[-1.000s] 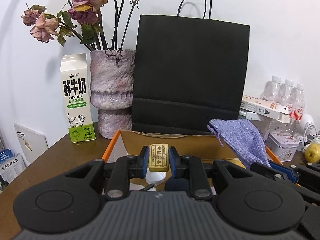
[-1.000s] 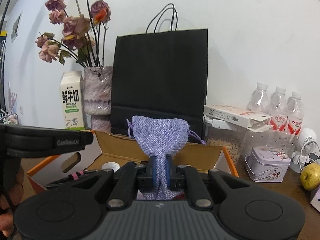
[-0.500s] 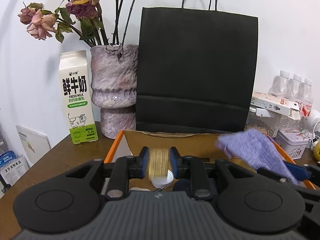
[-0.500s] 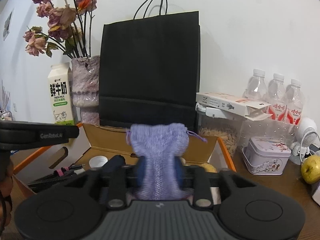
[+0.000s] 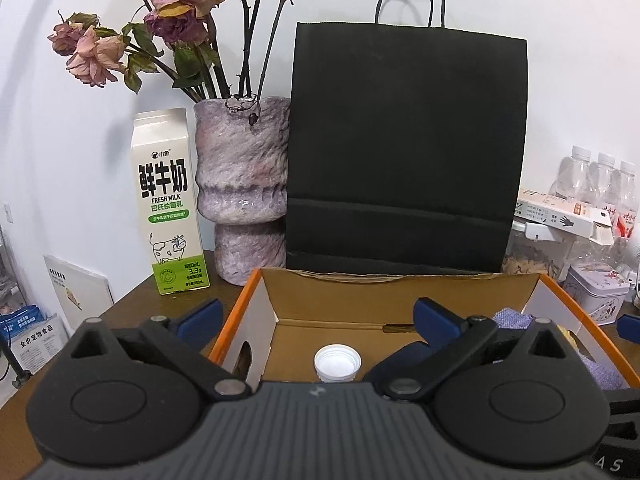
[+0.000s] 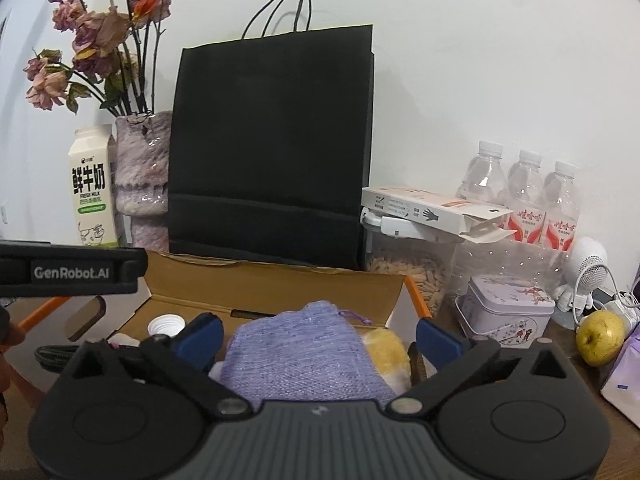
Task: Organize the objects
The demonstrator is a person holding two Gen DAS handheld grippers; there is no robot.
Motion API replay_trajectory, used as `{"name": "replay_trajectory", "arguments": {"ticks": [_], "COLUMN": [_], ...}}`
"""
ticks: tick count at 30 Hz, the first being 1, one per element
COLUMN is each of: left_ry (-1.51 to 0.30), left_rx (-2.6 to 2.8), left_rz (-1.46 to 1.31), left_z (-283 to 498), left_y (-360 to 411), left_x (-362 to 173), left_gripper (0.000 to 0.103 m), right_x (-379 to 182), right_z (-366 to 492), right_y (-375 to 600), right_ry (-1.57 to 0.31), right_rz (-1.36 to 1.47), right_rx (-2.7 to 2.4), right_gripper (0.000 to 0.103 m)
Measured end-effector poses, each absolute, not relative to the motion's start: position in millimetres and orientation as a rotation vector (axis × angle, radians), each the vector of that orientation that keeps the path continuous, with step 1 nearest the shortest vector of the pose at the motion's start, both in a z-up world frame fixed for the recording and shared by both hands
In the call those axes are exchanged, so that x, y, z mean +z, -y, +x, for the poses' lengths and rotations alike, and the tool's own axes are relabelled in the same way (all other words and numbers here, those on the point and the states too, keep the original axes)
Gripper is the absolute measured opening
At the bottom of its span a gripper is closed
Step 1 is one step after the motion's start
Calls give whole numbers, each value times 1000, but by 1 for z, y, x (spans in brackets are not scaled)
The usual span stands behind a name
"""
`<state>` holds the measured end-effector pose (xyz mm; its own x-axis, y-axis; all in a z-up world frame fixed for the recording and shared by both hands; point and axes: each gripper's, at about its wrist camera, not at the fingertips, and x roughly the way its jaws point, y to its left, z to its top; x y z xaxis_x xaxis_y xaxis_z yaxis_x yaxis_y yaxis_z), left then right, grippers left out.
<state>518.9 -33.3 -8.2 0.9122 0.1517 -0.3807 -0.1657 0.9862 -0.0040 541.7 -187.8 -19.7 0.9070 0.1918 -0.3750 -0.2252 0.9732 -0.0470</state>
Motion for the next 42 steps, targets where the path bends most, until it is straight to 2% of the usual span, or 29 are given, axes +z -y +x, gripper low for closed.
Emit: {"name": "replay_trajectory", "arguments": {"ticks": [23, 42], "left_ry": [-382, -435], "left_rx": [169, 104], "left_rz": [-36, -25], "left_z": [474, 343], "left_y": [28, 32], "left_x": [1, 14], "left_gripper": [103, 103], "right_x": [-8, 18], "right_z": [502, 371], "right_y": [196, 213], "right_ry": [-353, -355], "right_rz": [-73, -50], "right_rx": [252, 310], "right_gripper": [103, 103]}}
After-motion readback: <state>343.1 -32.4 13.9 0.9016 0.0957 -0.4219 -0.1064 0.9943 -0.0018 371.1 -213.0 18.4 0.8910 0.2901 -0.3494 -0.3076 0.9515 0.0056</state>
